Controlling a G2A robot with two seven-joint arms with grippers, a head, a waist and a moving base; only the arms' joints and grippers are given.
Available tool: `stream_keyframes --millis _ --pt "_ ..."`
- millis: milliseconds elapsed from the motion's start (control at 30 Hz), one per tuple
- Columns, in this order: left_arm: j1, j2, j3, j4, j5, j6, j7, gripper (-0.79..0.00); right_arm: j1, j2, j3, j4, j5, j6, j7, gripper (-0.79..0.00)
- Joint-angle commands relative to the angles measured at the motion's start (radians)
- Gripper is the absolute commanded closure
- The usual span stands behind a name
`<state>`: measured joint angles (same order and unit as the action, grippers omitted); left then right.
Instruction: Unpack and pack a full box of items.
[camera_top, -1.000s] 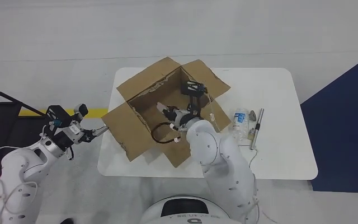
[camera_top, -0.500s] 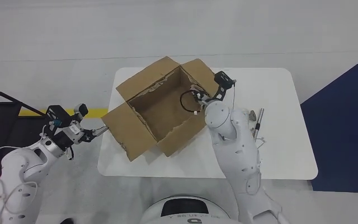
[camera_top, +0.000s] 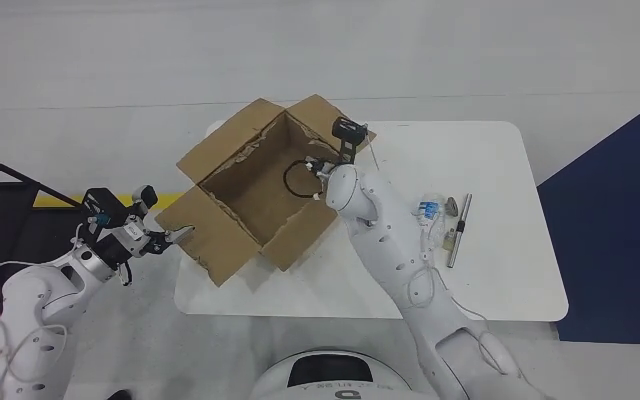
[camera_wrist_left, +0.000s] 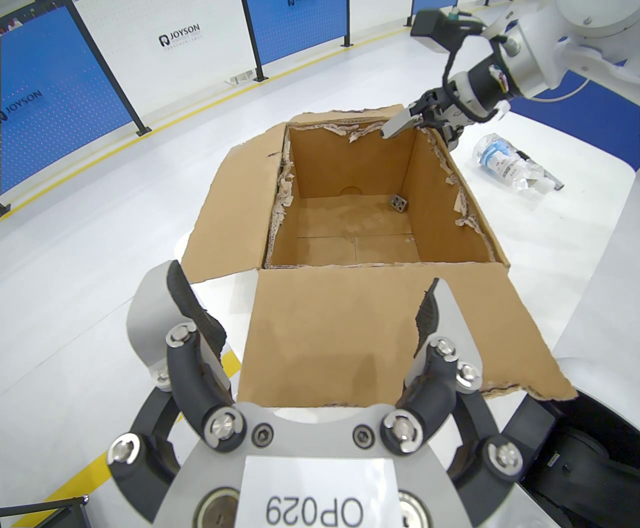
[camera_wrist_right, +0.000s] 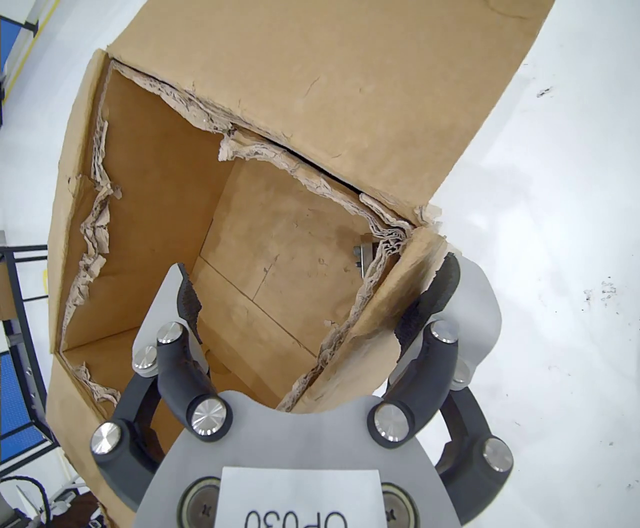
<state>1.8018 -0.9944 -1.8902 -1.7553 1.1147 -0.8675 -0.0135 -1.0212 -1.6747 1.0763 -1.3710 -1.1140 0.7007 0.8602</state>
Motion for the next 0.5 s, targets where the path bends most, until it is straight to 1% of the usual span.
stream_keyframes --millis 0,33,100,233,267,300,333,467 --pt "0.000 0.000 0.000 0.000 0.000 0.000 0.000 -0.785 0.001 0.000 -0.007 -0.003 -0.003 -0.011 0.021 -0.302" --pt "0.000 0.000 0.000 0.000 0.000 0.000 0.000 -0.785 0.001 0.001 -0.008 -0.006 -0.008 -0.014 0.028 -0.283" --pt "0.000 0.000 0.000 0.000 0.000 0.000 0.000 -0.785 -0.001 0.002 -0.015 -0.010 -0.020 -0.021 0.044 -0.194" --pt "0.000 0.000 0.000 0.000 0.000 0.000 0.000 -0.785 -0.004 0.005 -0.015 -0.019 -0.036 -0.024 0.068 -0.105" --pt "0.000 0.000 0.000 0.000 0.000 0.000 0.000 -0.785 -0.004 0.005 -0.014 -0.022 -0.038 -0.024 0.072 -0.071" --pt "0.000 0.000 0.000 0.000 0.000 0.000 0.000 -0.785 -0.005 0.006 -0.010 -0.025 -0.039 -0.026 0.078 -0.018" --pt "0.000 0.000 0.000 0.000 0.000 0.000 0.000 -0.785 -0.005 0.007 -0.007 -0.029 -0.038 -0.031 0.085 0.000" --pt "0.000 0.000 0.000 0.000 0.000 0.000 0.000 -0.785 -0.010 0.013 0.016 -0.055 -0.036 -0.052 0.110 0.000"
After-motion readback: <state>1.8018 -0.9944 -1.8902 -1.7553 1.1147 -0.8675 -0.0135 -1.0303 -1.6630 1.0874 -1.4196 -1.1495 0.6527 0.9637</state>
